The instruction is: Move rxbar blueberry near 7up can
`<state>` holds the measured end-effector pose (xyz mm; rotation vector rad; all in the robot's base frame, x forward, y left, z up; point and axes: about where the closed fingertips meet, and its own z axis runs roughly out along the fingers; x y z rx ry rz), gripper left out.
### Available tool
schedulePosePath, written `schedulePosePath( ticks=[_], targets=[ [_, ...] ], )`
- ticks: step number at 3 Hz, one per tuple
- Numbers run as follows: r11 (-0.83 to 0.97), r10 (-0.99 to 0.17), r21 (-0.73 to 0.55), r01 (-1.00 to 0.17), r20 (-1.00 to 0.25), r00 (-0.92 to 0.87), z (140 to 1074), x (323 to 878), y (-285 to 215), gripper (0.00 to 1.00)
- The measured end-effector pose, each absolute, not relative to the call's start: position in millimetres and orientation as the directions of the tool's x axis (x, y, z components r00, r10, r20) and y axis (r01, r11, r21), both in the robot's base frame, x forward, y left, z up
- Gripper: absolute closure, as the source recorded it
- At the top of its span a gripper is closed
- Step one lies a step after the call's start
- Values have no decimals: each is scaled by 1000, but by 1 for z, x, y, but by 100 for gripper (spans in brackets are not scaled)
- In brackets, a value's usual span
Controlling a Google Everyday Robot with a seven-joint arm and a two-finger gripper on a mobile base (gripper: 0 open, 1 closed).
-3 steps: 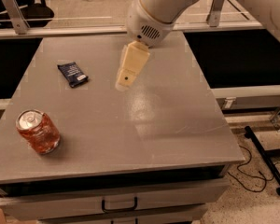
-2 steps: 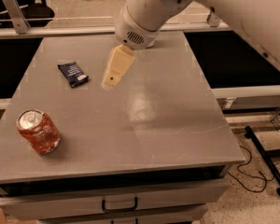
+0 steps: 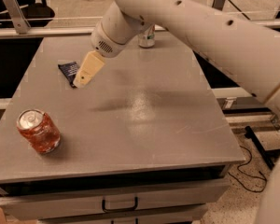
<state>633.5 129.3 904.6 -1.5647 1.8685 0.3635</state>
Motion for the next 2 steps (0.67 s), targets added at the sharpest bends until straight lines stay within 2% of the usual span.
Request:
schedulePosePath(
  ticks=[2],
  targets=[
    [373, -663, -60, -926, -715, -221, 857, 659, 179, 0]
  ],
)
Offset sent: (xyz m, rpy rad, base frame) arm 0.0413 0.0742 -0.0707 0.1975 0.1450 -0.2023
